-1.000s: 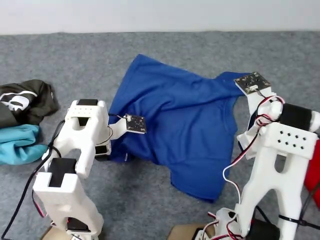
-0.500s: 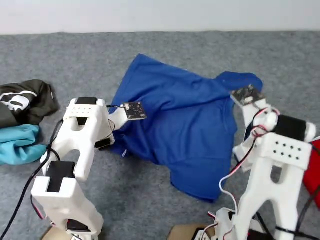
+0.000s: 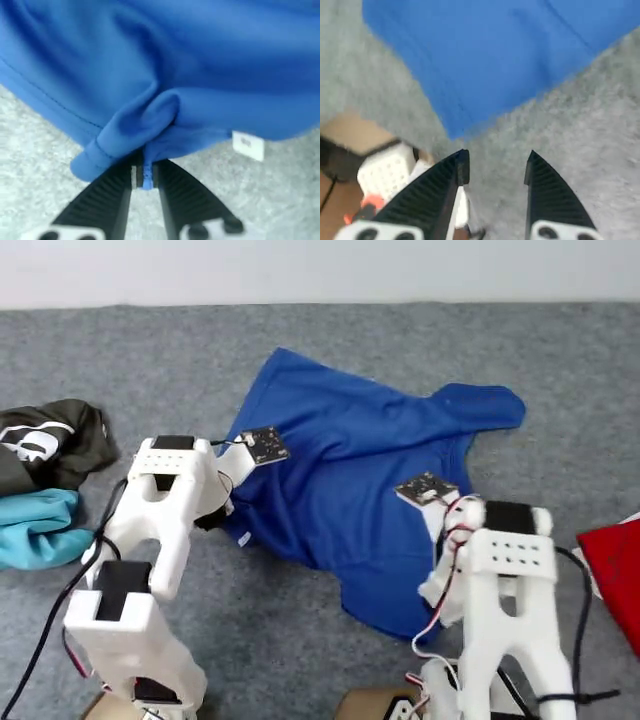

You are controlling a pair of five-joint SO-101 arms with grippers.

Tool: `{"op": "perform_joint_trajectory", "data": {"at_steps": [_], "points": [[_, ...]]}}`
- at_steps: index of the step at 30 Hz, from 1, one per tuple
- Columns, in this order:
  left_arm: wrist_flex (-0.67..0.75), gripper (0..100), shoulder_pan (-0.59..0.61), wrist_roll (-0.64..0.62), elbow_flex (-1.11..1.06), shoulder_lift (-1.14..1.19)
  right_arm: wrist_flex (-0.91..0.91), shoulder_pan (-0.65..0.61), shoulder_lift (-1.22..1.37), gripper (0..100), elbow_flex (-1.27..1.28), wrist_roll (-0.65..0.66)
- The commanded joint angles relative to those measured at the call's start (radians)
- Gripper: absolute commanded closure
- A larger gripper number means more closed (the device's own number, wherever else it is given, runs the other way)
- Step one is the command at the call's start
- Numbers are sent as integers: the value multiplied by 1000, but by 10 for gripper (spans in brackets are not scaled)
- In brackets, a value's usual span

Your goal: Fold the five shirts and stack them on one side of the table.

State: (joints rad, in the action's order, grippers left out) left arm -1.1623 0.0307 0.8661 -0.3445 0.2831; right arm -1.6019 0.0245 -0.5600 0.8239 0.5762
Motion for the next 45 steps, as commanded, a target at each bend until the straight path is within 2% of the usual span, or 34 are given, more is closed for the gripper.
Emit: {"op": "perform_joint_trajectory", "data": {"at_steps": [1, 6, 13, 18, 30, 37, 45], "points": [[25, 998, -9, -46, 56, 8, 71, -93, 10, 811, 25, -112], [15, 998, -6, -49, 65, 12, 93, -246, 70, 809, 26, -94], [15, 998, -8, -46, 65, 14, 119, -318, 168, 809, 25, -84], [15, 998, -8, -46, 65, 14, 62, -320, 180, 809, 15, -25], [15, 998, -9, -46, 65, 14, -59, -326, 188, 810, -118, 262], [14, 998, -9, -46, 65, 14, -58, -328, 191, 810, -114, 370], [14, 998, -9, -46, 65, 14, -42, -354, 231, 810, -44, 423]]}}
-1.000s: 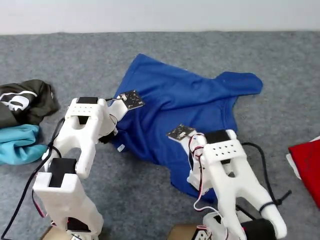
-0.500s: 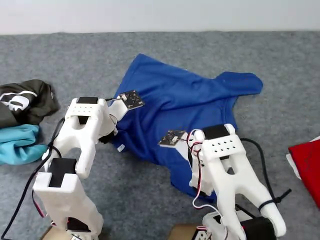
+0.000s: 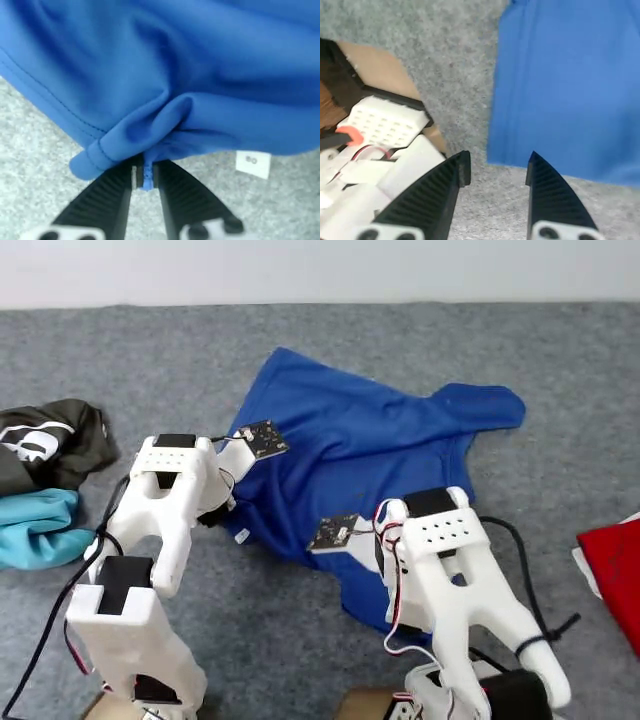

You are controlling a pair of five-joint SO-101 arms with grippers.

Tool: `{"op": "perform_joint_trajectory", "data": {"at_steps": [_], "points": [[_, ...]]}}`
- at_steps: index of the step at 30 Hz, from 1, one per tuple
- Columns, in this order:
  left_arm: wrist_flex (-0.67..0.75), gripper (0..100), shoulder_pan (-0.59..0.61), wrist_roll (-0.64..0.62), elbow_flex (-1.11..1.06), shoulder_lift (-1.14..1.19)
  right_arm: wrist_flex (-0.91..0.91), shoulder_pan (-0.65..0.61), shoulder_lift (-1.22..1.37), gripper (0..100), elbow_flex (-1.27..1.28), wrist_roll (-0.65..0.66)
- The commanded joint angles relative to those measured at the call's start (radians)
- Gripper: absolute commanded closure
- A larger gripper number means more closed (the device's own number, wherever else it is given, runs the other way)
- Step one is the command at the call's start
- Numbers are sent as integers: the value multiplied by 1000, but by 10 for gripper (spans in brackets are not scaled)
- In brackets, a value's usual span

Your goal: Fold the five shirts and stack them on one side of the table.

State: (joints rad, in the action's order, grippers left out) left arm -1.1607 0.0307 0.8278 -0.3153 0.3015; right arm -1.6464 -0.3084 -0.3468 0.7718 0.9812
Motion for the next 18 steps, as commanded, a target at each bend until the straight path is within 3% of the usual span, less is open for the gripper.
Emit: {"op": "perform_joint_trajectory", "data": {"at_steps": [1, 10, 18], "points": [[12, 998, -9, -8, 36, -5, 15, -30, 27, 810, 17, 18], [12, 998, -9, -8, 36, -5, 91, -119, 101, 809, 75, 58], [12, 998, -6, -9, 36, -5, 252, -48, 183, 810, 100, 75]]}}
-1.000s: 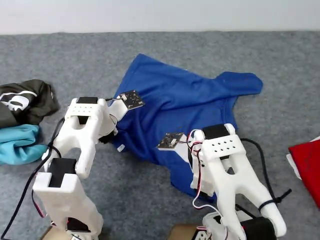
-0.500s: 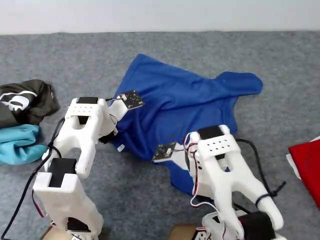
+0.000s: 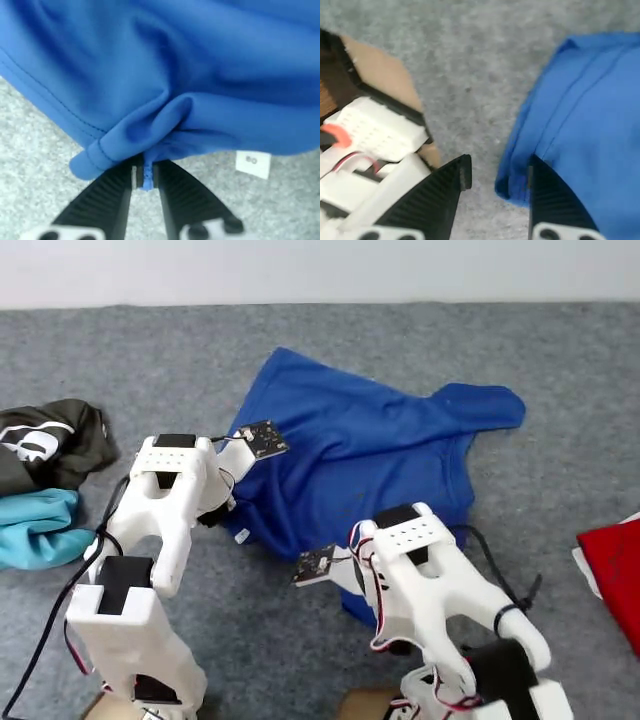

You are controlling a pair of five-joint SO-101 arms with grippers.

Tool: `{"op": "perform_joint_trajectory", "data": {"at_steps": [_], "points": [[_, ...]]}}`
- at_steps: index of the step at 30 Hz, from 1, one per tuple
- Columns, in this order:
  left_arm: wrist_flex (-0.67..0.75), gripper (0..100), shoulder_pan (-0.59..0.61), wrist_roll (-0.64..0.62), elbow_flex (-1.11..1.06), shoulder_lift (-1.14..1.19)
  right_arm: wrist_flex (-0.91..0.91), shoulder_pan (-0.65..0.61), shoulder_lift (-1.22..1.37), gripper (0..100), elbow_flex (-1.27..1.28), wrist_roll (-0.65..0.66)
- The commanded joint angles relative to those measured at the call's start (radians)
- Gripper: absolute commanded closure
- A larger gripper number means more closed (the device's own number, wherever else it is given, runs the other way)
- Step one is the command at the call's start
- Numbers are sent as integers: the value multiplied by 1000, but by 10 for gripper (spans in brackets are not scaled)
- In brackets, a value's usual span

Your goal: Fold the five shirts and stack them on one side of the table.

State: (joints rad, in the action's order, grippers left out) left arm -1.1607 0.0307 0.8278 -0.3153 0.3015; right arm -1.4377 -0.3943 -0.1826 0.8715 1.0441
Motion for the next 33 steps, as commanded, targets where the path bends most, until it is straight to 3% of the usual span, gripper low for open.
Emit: {"op": "perform_joint_trajectory", "data": {"at_steps": [1, 12, 19, 33], "points": [[12, 998, -6, -9, 36, -5, 59, 53, 30, 810, 0, 12], [12, 998, -6, -11, 36, -5, 127, 183, 53, 810, -6, 12], [12, 998, -8, -11, 36, -5, 194, 188, 59, 811, -5, 12], [12, 998, -8, -11, 36, -5, 10, 265, -133, 812, -118, 12]]}}
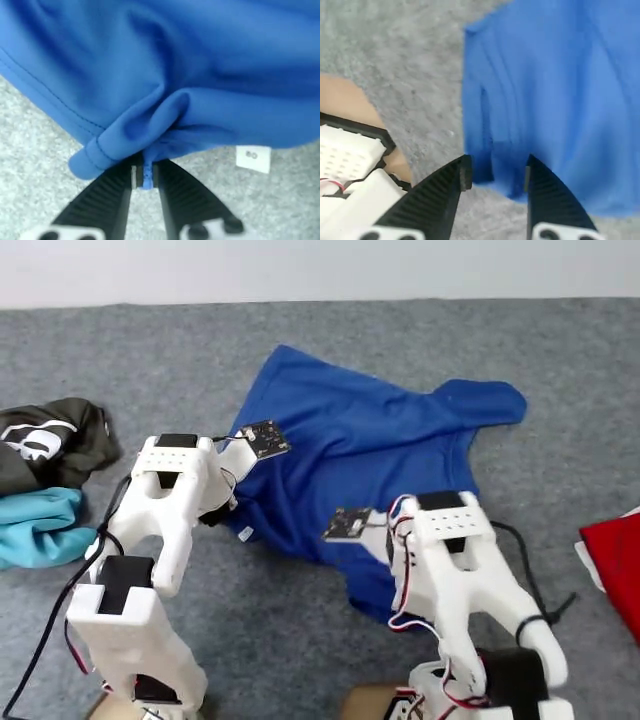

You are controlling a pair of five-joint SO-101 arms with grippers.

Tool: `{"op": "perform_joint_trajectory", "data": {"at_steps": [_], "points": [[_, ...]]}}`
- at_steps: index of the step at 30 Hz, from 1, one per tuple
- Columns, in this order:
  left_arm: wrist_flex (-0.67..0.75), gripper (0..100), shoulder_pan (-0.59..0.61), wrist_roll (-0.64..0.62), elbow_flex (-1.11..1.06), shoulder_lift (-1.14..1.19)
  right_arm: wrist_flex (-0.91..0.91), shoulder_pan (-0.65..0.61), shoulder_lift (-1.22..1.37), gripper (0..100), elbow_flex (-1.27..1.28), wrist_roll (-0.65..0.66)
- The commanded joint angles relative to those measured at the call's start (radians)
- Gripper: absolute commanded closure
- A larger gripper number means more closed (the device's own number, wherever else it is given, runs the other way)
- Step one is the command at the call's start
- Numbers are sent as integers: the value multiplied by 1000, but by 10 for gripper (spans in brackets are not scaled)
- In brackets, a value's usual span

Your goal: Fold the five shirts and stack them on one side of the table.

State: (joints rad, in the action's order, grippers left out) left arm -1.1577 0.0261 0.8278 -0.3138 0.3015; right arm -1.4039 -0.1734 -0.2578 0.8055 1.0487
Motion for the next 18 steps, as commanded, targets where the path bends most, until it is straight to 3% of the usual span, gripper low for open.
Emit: {"op": "perform_joint_trajectory", "data": {"at_steps": [1, 5, 12, 18], "points": [[9, 998, -3, -11, 35, -5, -24, 64, -61, 812, -52, 11], [9, 998, -5, -11, 35, -5, -27, 102, -61, 812, -46, 46], [9, 998, -5, -11, 35, -5, -127, 48, -61, 811, -43, 46], [9, 998, -5, -11, 35, -5, -44, 48, -59, 811, 69, 46]]}}
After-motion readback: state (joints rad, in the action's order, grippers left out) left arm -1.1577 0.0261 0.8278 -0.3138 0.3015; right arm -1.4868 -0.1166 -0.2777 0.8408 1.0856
